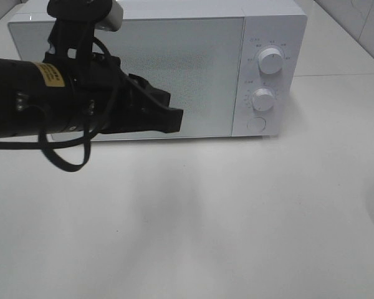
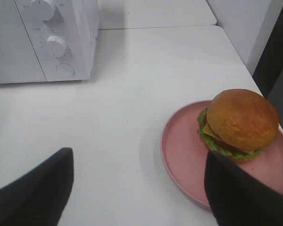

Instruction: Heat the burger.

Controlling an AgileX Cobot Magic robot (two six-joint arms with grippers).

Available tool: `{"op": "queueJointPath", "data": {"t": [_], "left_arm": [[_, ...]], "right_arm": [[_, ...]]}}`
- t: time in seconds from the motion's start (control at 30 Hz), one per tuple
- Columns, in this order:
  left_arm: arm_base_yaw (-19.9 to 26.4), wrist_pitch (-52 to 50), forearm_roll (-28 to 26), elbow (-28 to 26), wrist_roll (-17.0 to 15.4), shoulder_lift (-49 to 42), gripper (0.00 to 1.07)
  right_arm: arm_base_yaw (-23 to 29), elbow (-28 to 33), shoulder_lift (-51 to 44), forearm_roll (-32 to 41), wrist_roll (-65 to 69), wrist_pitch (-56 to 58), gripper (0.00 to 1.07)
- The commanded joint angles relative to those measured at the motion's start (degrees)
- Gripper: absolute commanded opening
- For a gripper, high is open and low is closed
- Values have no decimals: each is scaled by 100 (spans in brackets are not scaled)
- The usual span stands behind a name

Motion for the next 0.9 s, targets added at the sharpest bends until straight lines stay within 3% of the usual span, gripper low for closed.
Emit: {"op": "queueJointPath", "data": {"t": [0.03,0.07,0.1,0.13,0.17,0.2,0.27,0.5,0.77,0.9], "left_arm": [[-17,1203,132,6,40,-521,38],[-17,1203,132,6,40,-521,38],[-17,1387,189,6,34,-602,48],[-17,1770,235,6,29,-785,72],[-17,1770,235,6,29,-785,72],[-17,2194,241,0,6,-963,96],[-17,2384,241,0,0,-1014,102],[544,3690,395,-269,-143,-1106,102],[1822,5071,670,-493,-120,-1329,102],[2229,5460,762,-493,-120,-1467,102]], "right_arm": [[-34,-6,-166,23,-40,-40,75],[-34,-6,-166,23,-40,-40,75],[-34,-6,-166,23,-40,-40,75],[-34,-6,-166,23,-40,-40,75],[-34,-6,-166,23,-40,-40,75],[-34,-6,-166,23,-40,-40,75],[-34,-6,-166,23,-40,-40,75],[-34,-6,-166,23,-40,-40,75],[-34,-6,-166,23,-40,-40,75],[-34,-6,-166,23,-40,-40,75]]}}
